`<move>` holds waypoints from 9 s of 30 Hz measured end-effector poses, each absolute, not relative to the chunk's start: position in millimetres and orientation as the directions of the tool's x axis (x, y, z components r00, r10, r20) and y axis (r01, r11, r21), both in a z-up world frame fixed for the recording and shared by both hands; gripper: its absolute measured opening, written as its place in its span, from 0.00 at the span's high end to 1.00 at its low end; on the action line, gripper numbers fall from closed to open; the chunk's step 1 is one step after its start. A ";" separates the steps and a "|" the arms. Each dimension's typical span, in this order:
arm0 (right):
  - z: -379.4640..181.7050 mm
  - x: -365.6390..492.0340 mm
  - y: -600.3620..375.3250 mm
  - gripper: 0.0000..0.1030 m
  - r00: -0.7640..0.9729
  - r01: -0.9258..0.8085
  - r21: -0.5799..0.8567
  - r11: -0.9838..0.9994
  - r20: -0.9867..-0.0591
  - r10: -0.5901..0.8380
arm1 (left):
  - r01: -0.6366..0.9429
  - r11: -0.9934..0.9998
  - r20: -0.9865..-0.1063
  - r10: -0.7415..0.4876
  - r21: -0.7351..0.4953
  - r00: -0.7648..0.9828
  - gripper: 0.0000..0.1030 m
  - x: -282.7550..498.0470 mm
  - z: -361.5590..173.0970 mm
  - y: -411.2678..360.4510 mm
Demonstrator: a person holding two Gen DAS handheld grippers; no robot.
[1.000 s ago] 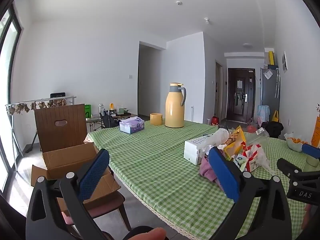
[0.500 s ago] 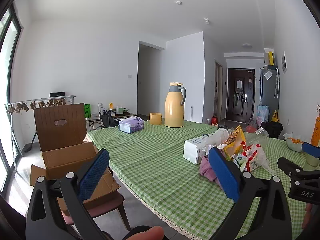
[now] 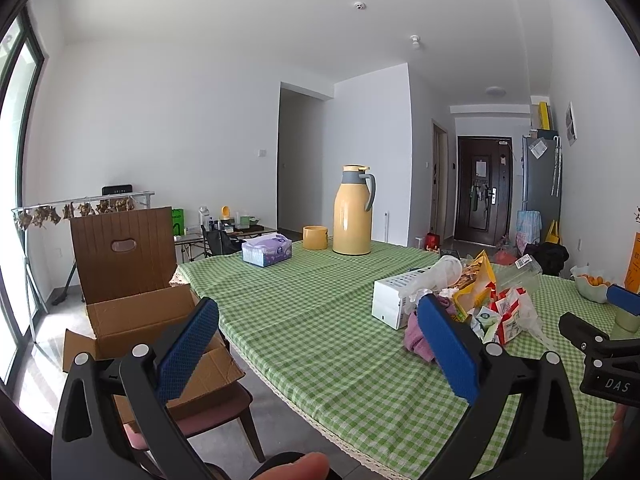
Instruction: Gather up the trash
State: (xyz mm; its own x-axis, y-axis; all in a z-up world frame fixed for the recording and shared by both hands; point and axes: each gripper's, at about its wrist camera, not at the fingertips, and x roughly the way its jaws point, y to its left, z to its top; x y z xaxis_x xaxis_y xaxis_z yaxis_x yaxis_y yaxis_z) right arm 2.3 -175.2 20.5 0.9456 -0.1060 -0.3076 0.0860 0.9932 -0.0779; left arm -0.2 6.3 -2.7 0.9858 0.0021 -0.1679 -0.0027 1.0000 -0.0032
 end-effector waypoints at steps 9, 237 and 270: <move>20.0 4.1 -169.8 0.08 0.942 0.093 -0.098 0.991 -0.313 -0.119 | -0.003 1.000 -0.171 0.003 0.000 0.985 0.07 6.5 -4.6 12.4; 5.6 185.7 -185.6 0.49 0.779 -0.186 0.186 0.965 -0.571 0.260 | 0.484 0.858 -0.520 -0.495 -0.171 0.696 0.94 385.5 55.4 -68.9; 104.8 293.0 -86.2 0.99 0.796 -0.261 0.023 0.965 -0.561 0.229 | 0.071 0.971 -0.467 -0.174 -0.228 0.867 0.94 288.1 45.5 208.7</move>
